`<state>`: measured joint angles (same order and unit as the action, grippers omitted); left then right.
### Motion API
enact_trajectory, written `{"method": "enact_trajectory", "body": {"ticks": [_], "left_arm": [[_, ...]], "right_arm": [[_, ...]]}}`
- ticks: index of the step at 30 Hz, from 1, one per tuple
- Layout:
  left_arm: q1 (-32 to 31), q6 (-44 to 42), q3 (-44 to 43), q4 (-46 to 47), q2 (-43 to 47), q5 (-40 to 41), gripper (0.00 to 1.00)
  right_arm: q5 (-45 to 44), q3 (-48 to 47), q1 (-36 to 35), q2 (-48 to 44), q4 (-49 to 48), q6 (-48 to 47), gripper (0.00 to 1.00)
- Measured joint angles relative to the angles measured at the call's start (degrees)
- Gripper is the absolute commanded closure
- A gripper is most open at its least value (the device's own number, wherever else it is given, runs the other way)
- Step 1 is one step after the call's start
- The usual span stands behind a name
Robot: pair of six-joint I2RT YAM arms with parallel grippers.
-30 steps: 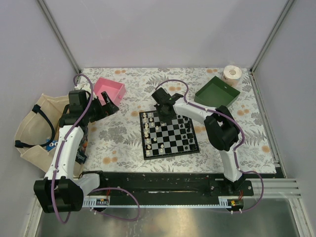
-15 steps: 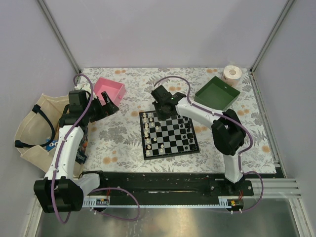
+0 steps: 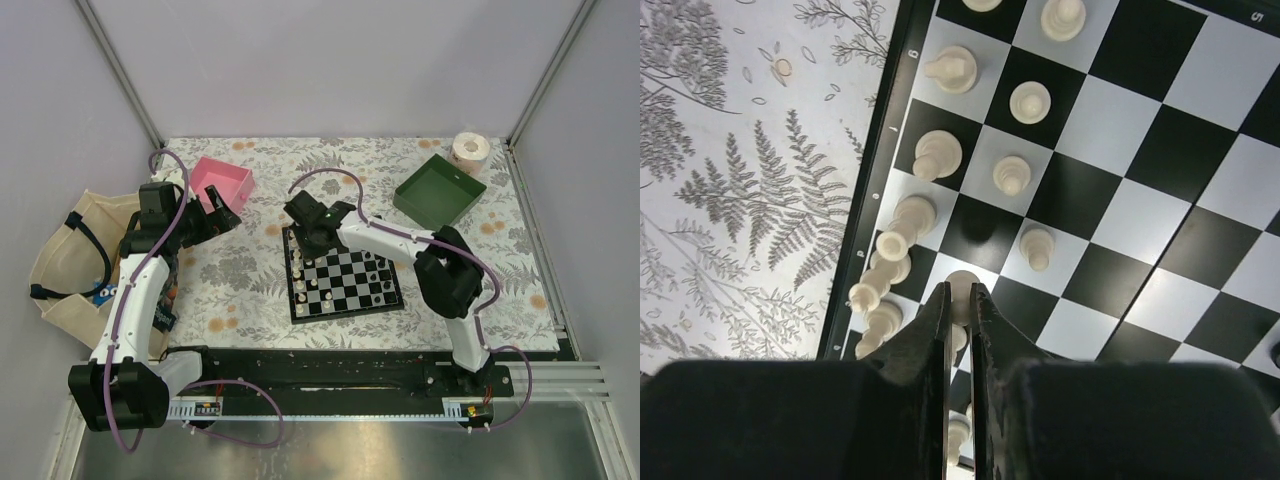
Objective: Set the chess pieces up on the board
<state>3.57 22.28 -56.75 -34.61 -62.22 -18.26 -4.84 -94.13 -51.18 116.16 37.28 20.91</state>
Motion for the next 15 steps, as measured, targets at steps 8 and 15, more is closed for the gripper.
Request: {"method": "enact_trajectory", "body": {"ticks": [8, 15], "left_arm": [[0.00, -0.02, 0.00, 0.00, 0.00, 0.00, 0.01], [0.00, -0.02, 0.00, 0.00, 0.00, 0.02, 0.01]], "right_arm": [[-0.11, -1.01, 0.02, 3.72, 0.24, 0.00, 0.91], [-0.61, -3.30, 0.02, 5.29, 0.31, -0.31, 0.91]]}}
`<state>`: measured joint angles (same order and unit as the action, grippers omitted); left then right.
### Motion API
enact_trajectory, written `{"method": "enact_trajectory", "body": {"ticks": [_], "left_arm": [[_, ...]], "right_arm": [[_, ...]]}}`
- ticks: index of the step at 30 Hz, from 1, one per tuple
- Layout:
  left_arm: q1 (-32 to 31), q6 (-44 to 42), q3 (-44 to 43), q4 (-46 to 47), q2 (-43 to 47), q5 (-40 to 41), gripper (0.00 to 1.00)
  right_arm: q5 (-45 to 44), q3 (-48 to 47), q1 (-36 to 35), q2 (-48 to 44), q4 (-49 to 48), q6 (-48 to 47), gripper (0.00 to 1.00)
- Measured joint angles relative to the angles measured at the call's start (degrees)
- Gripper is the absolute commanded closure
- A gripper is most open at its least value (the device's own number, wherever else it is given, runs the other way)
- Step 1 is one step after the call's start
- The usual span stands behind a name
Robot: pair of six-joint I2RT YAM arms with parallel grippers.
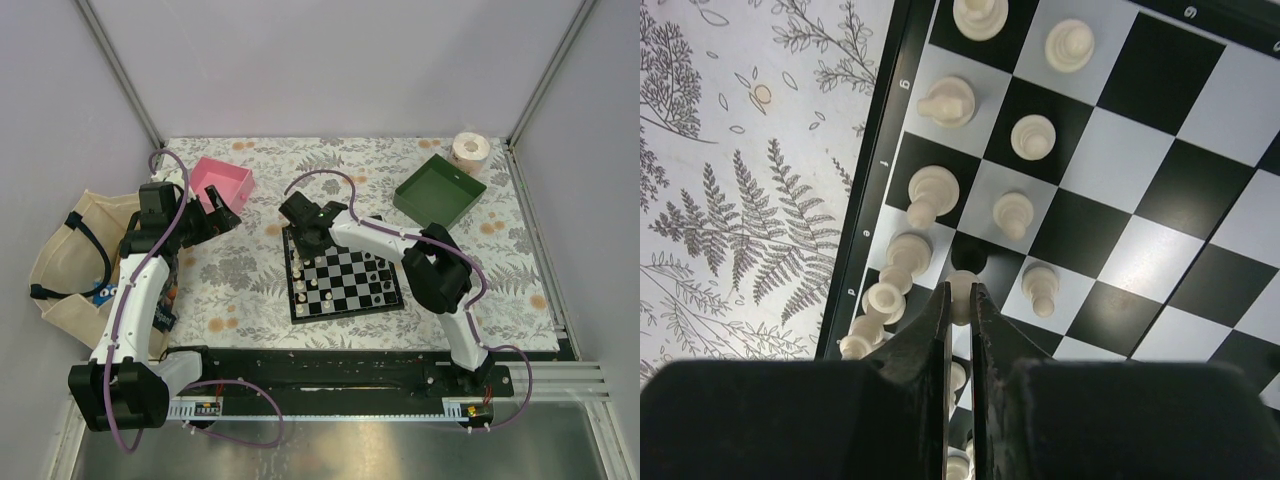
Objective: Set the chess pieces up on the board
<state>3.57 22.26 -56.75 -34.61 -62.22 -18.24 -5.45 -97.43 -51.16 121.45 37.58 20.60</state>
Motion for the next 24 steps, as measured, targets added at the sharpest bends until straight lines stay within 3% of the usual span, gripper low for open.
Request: {"method": "enact_trajectory", "body": {"ticks": [24], "left_arm": [[0.00, 0.00, 0.00, 0.00, 0.00, -0.02, 0.01]], "right_arm": [[-1.07, -0.81, 0.00, 0.87, 0.98, -0.26, 0.86]]}}
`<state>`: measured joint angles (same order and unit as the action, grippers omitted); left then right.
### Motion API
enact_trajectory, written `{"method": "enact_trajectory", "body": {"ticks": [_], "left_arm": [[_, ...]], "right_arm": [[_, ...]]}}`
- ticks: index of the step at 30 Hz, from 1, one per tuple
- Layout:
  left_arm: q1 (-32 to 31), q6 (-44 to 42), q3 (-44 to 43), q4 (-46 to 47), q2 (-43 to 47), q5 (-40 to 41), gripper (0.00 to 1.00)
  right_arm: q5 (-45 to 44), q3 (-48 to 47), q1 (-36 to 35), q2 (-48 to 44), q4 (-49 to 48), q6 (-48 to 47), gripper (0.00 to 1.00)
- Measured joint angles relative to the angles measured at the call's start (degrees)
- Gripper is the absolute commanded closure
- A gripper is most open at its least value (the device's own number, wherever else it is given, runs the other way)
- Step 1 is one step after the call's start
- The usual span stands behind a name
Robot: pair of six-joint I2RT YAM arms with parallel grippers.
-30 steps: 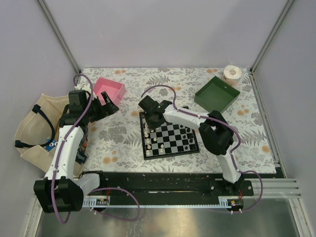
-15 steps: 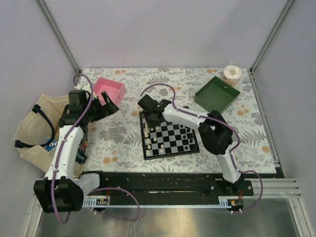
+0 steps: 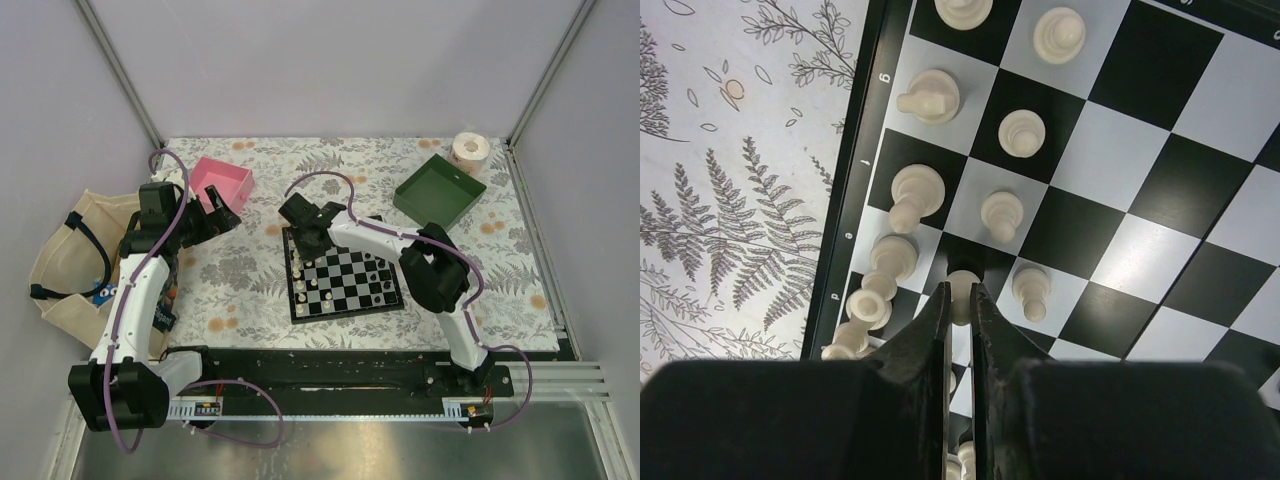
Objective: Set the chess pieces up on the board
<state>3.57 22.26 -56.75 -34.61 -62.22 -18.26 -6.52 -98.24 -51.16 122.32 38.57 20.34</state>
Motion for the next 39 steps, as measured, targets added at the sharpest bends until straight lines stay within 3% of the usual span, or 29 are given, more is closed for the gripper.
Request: {"method": "enact_trajectory", "body": {"ticks": [9, 17, 29, 39], "left_arm": [[0.00, 0.00, 0.00, 0.00, 0.00, 0.00, 0.01], [0.00, 0.00, 0.00, 0.00, 0.00, 0.00, 0.01], [0.00, 0.00, 0.00, 0.00, 0.00, 0.00, 0.01], [0.00, 0.02, 0.00, 0.00, 0.00, 0.00, 0.01]], "right_arm": [[0.02, -0.15, 0.00, 0.85, 0.11, 0.00, 0.71], [0.04, -0.17, 0.00, 0.74, 0.39, -0.55, 0.66], [-0.11, 1.29, 0.66, -5.70, 0.15, -0.48, 0.65], [0.20, 2.69, 3.50, -4.79, 0.13, 0.31, 0.65]]}}
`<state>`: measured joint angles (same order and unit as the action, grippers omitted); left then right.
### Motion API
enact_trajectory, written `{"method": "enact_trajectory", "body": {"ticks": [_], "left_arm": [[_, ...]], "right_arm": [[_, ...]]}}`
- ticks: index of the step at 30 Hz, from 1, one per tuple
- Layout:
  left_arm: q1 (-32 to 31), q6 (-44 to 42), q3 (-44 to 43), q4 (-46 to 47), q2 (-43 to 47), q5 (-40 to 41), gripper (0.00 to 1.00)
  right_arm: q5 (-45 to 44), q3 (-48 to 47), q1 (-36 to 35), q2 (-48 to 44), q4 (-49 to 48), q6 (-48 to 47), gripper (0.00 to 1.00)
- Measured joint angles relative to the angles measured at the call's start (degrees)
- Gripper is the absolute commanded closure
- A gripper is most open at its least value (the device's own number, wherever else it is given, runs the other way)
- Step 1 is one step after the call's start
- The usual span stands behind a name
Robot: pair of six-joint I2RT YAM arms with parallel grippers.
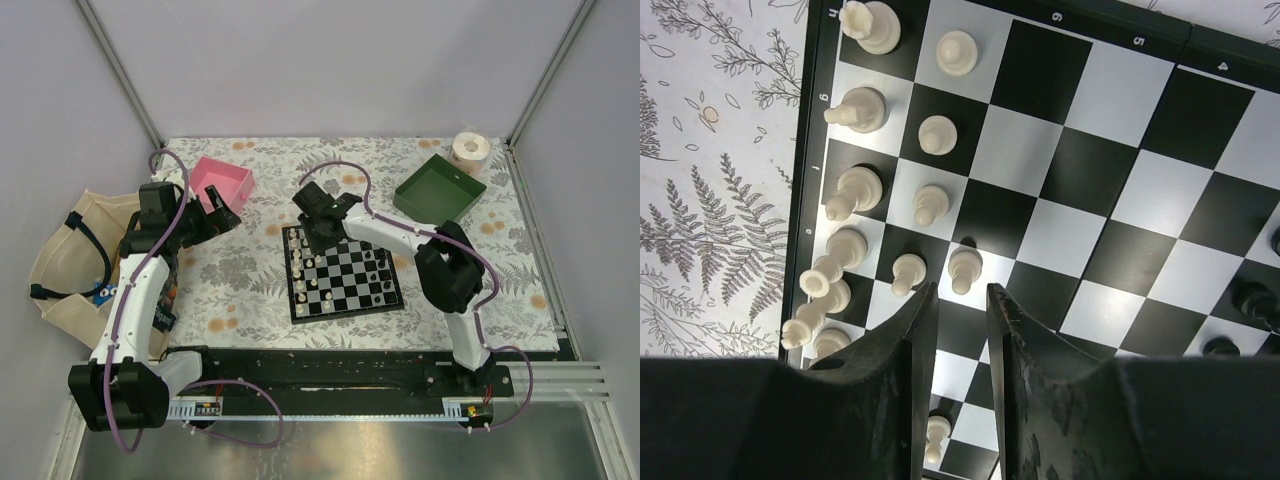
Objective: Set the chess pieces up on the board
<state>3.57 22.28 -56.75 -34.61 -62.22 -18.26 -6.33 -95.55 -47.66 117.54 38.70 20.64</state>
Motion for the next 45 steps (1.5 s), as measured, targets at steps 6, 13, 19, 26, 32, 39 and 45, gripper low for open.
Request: {"method": "enact_trajectory", "body": {"ticks": [6, 13, 19, 26, 32, 39, 45], "left_arm": [[0.00, 0.00, 0.00, 0.00, 0.00, 0.00, 0.01], [0.00, -0.02, 0.00, 0.00, 0.00, 0.00, 0.01], [0.00, 0.00, 0.00, 0.00, 0.00, 0.02, 0.01], [0.00, -0.02, 0.00, 0.00, 0.00, 0.00, 0.01], [0.00, -0.02, 0.00, 0.00, 0.00, 0.00, 0.01], [0.00, 0.00, 0.00, 0.00, 0.00, 0.00, 0.01], [0.00, 0.00, 0.00, 0.00, 0.00, 0.00, 0.01]], "right_arm": [[1.11, 0.00, 0.00, 1.79, -0.04, 0.04, 0.65], [1.49, 0.00, 0.00, 3.26, -0.07, 0.04, 0.67], [1.53, 0.00, 0.00, 3.54, -0.11, 0.20, 0.84], [1.40, 0.24, 0.00, 3.39, -0.22, 0.20, 0.87], [1.33, 4.83, -0.15, -1.09, -0.59, 0.76, 0.87], [1.49, 6.36, -2.34, -4.83, -1.95, 2.19, 0.87], [2.14, 6.36, -3.78, -4.81, -2.08, 2.80, 0.87]]}}
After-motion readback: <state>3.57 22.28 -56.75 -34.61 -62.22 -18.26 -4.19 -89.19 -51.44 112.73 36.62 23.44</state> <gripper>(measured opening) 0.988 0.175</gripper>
